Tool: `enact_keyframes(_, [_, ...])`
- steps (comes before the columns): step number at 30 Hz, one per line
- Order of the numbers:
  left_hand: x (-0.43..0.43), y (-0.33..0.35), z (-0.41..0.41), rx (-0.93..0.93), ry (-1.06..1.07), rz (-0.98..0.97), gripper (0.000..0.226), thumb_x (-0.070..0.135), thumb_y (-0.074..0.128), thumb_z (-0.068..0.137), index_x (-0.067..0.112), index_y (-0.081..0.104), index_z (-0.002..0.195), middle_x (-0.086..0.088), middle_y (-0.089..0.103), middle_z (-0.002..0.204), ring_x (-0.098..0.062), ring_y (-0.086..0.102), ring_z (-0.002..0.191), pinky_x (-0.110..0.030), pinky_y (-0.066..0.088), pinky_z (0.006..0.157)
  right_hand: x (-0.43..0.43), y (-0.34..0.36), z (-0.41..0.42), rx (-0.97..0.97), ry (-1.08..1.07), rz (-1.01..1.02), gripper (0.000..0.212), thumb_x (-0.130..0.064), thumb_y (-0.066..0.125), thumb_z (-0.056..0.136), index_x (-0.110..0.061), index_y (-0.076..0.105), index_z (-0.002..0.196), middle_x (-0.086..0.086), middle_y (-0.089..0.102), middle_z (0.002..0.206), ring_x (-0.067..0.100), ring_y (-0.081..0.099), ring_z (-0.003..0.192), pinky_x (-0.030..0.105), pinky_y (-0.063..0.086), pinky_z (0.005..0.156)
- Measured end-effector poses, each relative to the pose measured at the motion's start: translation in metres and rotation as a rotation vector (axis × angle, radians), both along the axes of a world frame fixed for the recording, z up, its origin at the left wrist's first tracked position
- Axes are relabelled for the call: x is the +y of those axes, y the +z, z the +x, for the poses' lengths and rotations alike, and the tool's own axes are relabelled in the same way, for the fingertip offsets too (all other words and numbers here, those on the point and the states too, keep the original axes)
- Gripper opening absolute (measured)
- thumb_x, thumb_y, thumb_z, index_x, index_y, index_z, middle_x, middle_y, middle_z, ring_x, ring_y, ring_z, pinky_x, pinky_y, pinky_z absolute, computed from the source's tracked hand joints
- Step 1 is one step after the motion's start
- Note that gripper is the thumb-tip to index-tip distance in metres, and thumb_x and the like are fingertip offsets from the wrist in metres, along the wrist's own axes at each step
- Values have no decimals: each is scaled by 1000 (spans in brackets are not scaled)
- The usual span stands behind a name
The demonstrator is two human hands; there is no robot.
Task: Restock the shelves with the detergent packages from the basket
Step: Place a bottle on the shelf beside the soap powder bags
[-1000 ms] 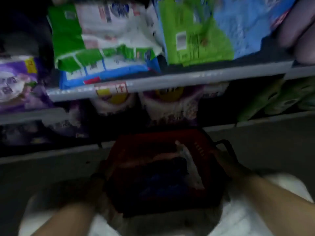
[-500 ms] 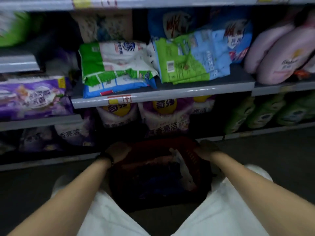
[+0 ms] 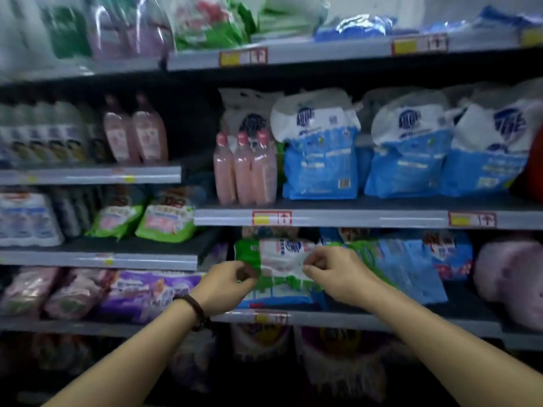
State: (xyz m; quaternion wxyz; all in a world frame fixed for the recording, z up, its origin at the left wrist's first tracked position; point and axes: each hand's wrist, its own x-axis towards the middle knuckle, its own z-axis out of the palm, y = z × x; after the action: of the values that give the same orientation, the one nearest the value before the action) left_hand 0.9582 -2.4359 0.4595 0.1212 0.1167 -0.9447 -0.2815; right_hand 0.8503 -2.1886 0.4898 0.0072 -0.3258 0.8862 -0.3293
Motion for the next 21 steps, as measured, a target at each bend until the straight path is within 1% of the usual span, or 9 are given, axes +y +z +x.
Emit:
enact_keyframes(2, [-14, 28, -2, 63, 27, -14, 23, 44, 68, 84, 27, 76, 97, 12, 77, 91, -2, 71, 87, -36, 59, 87, -17, 31, -8, 41, 37, -9, 14, -40, 68, 97, -29, 74, 103, -11, 72, 91, 6, 66, 82, 23, 47, 63])
enact_keyframes(3, [-21, 41, -5, 80, 36, -42, 20, 43, 70, 86, 27, 75, 98, 12, 77, 91, -2, 70, 87, -36, 59, 87, -26, 44, -13, 62, 55, -13, 15, -40, 69, 97, -28, 73, 105, -10, 72, 93, 7, 66, 83, 26, 51, 66])
enact_keyframes(5, [-34, 64, -12, 117, 60, -69, 20, 40, 73, 88, 27, 73, 103, 11, 76, 96, -5, 70, 91, -34, 58, 88, -45, 66, -24, 106, 77, -30, 17, -40, 69, 95, -27, 71, 107, -8, 72, 93, 12, 68, 86, 35, 59, 76])
enact_keyframes(7, [-45, 86, -24, 139, 93, -109, 23, 37, 75, 90, 26, 69, 109, 8, 73, 104, -10, 70, 97, -33, 57, 90, -64, 83, -36, 155, 84, -31, 26, -39, 69, 94, -23, 69, 114, -4, 72, 98, 15, 69, 86, 39, 62, 79])
enact_keyframes(10, [-58, 114, -48, 184, 162, -103, 31, 34, 77, 88, 21, 66, 114, 4, 71, 110, -15, 69, 100, -32, 55, 88, -91, 101, -55, 192, 91, -9, 37, -42, 70, 89, -22, 67, 120, -1, 70, 108, 18, 68, 94, 37, 62, 81])
enact_keyframes(13, [-74, 133, -76, 212, 259, -75, 54, 33, 79, 81, 19, 62, 130, -2, 70, 122, -21, 67, 111, -28, 52, 90, -113, 111, -73, 206, 104, -3, 42, -44, 71, 86, -22, 63, 121, 0, 69, 109, 23, 68, 102, 38, 59, 88])
enact_keyframes(16, [-86, 147, -99, 266, 303, -37, 77, 46, 79, 70, 23, 51, 138, -5, 62, 132, -28, 61, 118, -39, 54, 98, -130, 118, -85, 239, 98, 3, 46, -39, 72, 92, -19, 55, 130, -1, 58, 113, 21, 61, 103, 28, 51, 84])
enact_keyframes(18, [-94, 156, -112, 322, 288, -76, 83, 53, 71, 66, 26, 44, 140, -8, 56, 137, -34, 58, 122, -47, 54, 100, -139, 124, -89, 244, 70, -3, 50, -36, 73, 92, -20, 51, 135, 2, 54, 119, 23, 59, 103, 32, 53, 84])
enact_keyframes(21, [-103, 175, -131, 389, 296, -118, 79, 42, 74, 77, 32, 37, 146, -10, 47, 142, -37, 55, 124, -52, 52, 101, -152, 139, -89, 288, 46, -66, 46, -25, 75, 89, -20, 55, 130, 1, 54, 119, 21, 58, 99, 34, 57, 83])
